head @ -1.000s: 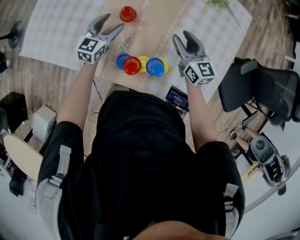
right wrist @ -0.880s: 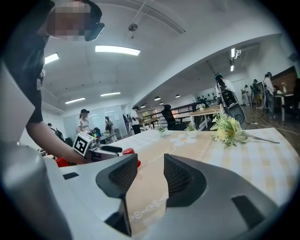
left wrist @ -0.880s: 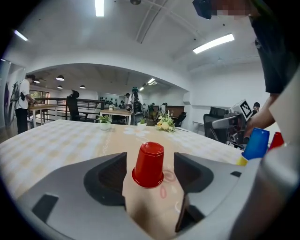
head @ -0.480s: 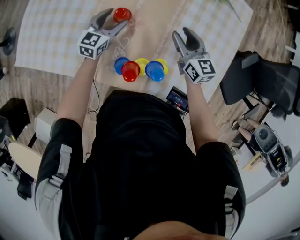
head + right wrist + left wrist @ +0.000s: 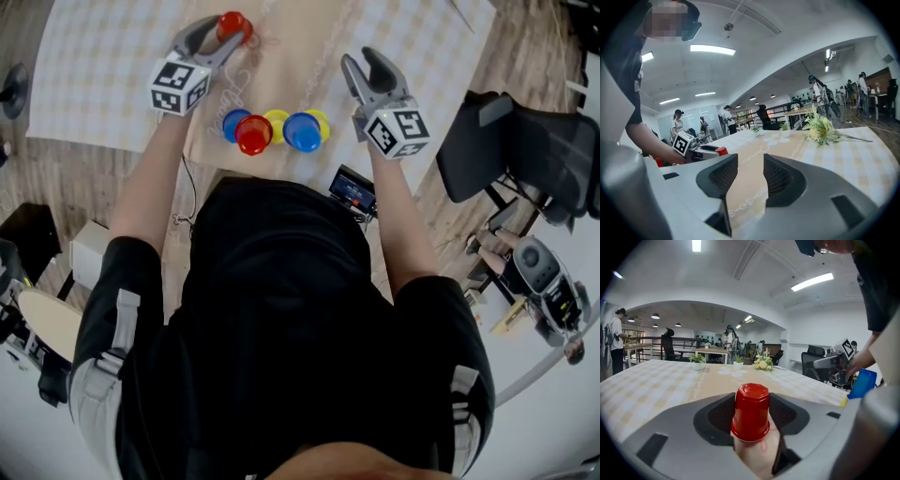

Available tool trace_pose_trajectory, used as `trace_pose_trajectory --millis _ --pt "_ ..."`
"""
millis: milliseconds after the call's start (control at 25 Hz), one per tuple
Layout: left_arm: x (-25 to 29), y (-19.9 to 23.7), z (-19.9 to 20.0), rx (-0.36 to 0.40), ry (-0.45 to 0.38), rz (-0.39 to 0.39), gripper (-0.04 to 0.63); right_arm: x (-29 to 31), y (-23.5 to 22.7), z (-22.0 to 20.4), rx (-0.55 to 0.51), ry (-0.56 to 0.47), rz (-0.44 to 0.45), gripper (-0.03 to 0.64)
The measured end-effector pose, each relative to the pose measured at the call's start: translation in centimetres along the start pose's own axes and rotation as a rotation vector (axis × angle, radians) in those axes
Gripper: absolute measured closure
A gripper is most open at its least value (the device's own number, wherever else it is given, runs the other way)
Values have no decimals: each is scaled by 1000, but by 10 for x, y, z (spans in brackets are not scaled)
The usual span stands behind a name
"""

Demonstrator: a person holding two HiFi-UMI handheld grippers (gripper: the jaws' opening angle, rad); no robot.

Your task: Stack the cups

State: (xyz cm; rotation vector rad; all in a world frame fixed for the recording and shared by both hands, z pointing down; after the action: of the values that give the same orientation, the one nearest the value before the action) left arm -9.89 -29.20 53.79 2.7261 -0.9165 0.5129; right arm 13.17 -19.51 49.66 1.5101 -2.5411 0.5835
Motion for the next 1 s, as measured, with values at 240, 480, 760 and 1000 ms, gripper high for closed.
trace_pose_trajectory --millis 240,480,760,1000 --pt "-29 -16 38 -6 -64 3 373 -7 13 10 -20 -35 28 436" --pt "-71 -63 82 -21 -93 -63 374 -26 30 15 -28 -76 66 437" --pt "-116 -129 110 19 -73 -107 374 -51 41 19 -66 -105 104 439" --pt "-136 -177 110 66 -64 -126 374 -68 50 11 -53 -122 117 439"
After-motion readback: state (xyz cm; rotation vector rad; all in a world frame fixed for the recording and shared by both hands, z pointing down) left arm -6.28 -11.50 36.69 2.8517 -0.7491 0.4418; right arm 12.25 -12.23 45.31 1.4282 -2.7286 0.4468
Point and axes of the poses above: the fingertips, and each gripper's own axes: x forward along the fingers, y to its left, z out of its top, the point moved 2 cm from there along -x, backward along the fingers
